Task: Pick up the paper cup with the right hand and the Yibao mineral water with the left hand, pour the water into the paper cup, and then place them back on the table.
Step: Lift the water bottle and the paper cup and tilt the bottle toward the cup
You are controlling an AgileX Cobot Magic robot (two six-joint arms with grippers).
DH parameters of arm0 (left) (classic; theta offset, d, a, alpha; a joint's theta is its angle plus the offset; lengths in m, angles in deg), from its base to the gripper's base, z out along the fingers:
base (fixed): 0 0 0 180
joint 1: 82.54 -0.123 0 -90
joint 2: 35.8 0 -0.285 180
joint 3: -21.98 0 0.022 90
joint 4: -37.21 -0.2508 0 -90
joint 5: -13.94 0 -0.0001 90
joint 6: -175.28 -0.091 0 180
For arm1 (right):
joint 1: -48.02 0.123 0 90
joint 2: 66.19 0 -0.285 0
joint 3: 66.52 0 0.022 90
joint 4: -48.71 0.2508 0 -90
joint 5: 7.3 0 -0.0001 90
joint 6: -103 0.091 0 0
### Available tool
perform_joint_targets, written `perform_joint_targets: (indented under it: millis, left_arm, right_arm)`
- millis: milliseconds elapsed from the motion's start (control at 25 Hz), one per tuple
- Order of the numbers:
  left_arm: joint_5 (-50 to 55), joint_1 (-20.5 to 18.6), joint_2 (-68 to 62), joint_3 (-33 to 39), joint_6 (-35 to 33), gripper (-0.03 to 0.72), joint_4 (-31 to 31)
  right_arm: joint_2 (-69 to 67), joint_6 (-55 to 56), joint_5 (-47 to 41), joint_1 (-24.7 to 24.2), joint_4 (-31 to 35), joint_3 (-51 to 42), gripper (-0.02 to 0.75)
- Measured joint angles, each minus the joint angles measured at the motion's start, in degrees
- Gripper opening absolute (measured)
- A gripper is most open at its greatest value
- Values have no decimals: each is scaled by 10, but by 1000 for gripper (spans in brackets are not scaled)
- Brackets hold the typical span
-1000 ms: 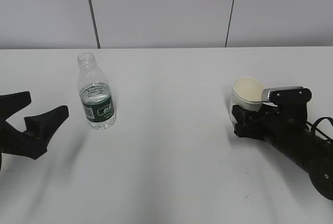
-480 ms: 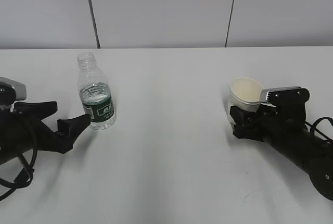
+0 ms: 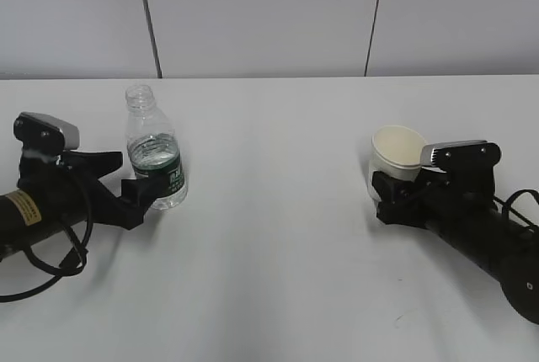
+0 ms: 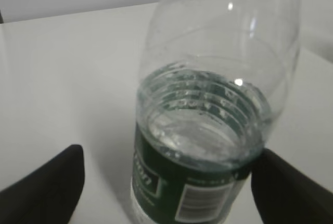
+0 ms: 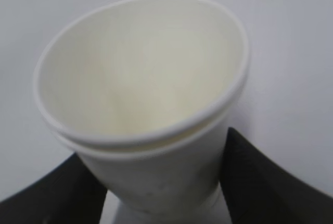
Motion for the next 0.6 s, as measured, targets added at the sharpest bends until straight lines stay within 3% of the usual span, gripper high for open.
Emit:
perform_joint_targets:
  millis: [320,480,600]
  left_arm:
    - [-1,45,-39,-57,5,591,13]
    - [-2,49,-56,-78,6,582,30]
    - [0,49,-60,-82,7,535,44]
  right_arm:
    - [0,0,0,0,-1,0,489]
    - [0,0,0,0,-1,0,489]
    - [0,0,0,0,-1,0,489]
